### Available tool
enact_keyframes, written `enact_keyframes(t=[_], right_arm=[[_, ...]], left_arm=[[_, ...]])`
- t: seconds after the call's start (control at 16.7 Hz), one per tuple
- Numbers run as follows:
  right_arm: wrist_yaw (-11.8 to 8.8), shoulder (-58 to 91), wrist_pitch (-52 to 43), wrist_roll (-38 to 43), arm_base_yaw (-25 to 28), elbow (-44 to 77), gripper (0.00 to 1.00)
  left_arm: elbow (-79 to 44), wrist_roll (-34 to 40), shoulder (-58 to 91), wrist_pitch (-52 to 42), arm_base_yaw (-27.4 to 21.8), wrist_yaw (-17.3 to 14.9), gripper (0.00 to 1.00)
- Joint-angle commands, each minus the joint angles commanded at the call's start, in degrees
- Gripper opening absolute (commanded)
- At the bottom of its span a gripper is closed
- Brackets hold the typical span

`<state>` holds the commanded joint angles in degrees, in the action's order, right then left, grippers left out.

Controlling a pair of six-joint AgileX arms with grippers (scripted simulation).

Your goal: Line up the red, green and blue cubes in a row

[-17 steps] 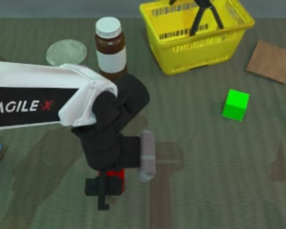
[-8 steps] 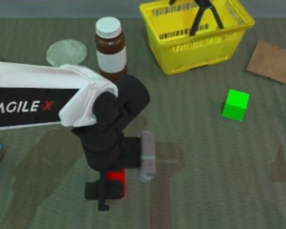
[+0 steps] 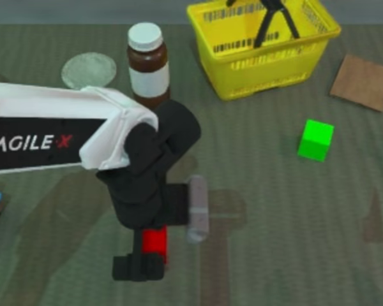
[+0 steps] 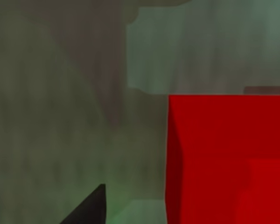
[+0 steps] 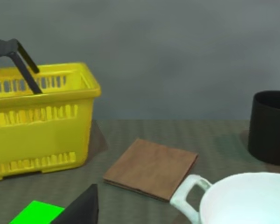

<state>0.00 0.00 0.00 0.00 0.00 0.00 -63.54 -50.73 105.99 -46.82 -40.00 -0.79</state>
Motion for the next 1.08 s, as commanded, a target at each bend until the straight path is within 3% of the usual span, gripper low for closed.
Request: enact_keyframes(t=[0.3, 0.72, 1.08], right_arm=[[0.0, 0.0, 0.0, 0.0, 0.0, 0.0, 1.0], [0.0, 0.0, 0.0, 0.0, 0.0, 0.0, 1.0], [-0.04, 0.56, -0.4, -0.28, 0.13, 0.57, 1.0]], left_arm=[[-0.82, 0.05, -0.32, -1.01, 0.24, -0.01, 1.0], [-9.47, -0.01, -5.34, -14.99, 1.17, 0.01, 1.0], [-9.37, 0.2, -5.91, -15.15, 1.18, 0.05, 1.0]])
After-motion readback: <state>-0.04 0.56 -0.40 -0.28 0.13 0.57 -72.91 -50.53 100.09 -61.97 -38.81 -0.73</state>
